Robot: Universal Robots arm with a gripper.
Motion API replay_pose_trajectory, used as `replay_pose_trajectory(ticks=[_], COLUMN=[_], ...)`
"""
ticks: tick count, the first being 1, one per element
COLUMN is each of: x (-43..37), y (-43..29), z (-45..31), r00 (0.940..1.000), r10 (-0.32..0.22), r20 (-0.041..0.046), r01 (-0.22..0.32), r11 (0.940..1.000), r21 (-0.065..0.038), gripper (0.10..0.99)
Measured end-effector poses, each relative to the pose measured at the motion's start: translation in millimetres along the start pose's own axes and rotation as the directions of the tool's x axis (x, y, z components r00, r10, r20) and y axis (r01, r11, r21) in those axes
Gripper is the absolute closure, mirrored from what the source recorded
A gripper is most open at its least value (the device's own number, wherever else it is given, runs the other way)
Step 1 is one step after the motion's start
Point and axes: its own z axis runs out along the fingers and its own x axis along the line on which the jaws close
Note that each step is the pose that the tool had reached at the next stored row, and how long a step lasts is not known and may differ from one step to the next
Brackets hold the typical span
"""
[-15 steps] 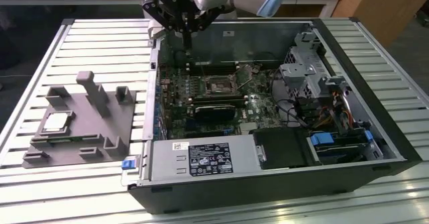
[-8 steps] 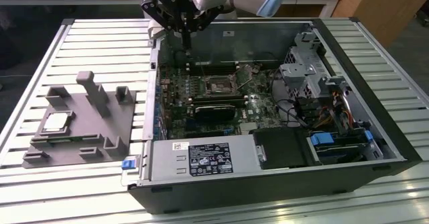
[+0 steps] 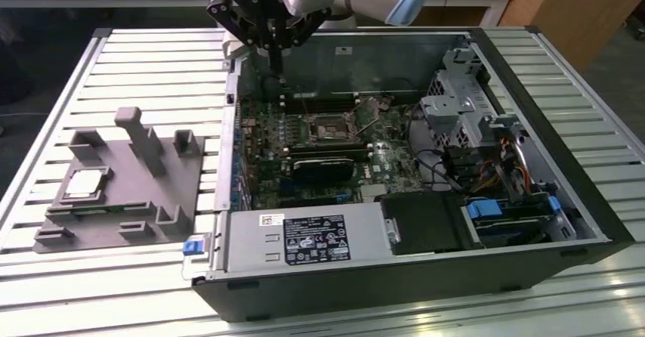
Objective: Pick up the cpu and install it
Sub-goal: 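Reach for the cpu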
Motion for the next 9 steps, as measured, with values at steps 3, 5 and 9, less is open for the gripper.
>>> replay_pose_trajectory(ticks=[3,5,9], x=[1.5,2.7,5.3], y=[-0.1,-0.2,-0.4], z=[0.0,0.0,0.0], r00=[1.0,1.0,1.0], r10=[0.0,0.0,0.0], r20=[0.0,0.0001,0.0001], r01=[0.0,0.0,0.0], r11=[1.0,1.0,1.0], r21=[0.0,0.0,0.0], gripper=[0.98,0.98,0.98])
